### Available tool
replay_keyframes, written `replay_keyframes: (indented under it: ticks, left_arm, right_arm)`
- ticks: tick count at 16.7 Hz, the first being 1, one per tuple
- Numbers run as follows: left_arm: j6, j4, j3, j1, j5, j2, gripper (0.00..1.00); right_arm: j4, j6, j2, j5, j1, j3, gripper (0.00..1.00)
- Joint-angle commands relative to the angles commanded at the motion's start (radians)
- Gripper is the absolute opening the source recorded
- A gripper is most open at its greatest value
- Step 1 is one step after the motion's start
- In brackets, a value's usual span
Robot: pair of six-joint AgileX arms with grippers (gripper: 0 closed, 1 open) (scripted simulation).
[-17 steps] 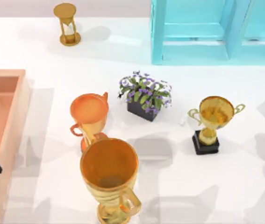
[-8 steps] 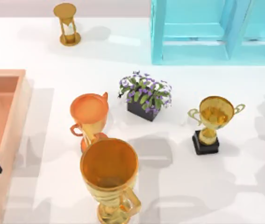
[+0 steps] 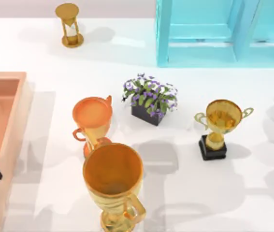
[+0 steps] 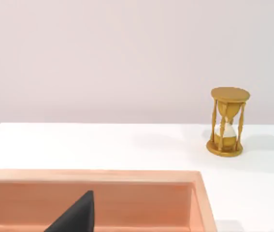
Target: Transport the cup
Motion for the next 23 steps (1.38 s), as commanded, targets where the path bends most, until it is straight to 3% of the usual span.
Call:
replay_keyframes:
  ticks: [4, 10, 16, 23]
  left_arm:
    - [0.000, 0.000, 0.000, 0.000, 0.000, 0.000, 1.00]
    - [0.000, 0.000, 0.000, 0.000, 0.000, 0.000, 1.00]
    - [0.000, 0.000, 0.000, 0.000, 0.000, 0.000, 1.00]
    - [0.000, 0.000, 0.000, 0.000, 0.000, 0.000, 1.00]
  right_arm:
    - [0.072, 0.003, 0.020, 0.000, -0.002, -0.063, 1.00]
    - [0.358, 0.005, 0.089, 0.000, -0.001, -0.261, 1.00]
    - [0.401, 0.005, 0.104, 0.000, -0.001, -0.300, 1.00]
    - [0.401, 0.005, 0.104, 0.000, -0.001, -0.300, 0.47]
